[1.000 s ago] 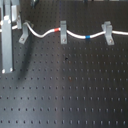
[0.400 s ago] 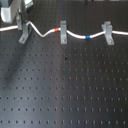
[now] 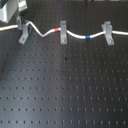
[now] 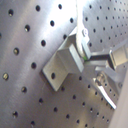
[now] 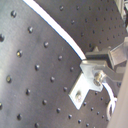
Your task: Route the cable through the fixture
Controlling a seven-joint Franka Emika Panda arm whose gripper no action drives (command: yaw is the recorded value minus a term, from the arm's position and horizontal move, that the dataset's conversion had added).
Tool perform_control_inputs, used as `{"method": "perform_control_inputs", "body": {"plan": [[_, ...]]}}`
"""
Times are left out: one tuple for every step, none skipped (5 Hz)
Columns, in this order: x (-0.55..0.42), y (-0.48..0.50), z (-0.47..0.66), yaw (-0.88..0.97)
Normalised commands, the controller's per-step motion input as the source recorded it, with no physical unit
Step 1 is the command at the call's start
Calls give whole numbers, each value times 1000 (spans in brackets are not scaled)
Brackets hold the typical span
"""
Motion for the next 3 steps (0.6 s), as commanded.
{"method": "perform_control_inputs", "body": {"plan": [[-11,-41,88,0],[-107,34,291,0],[-58,49,352,0]]}}
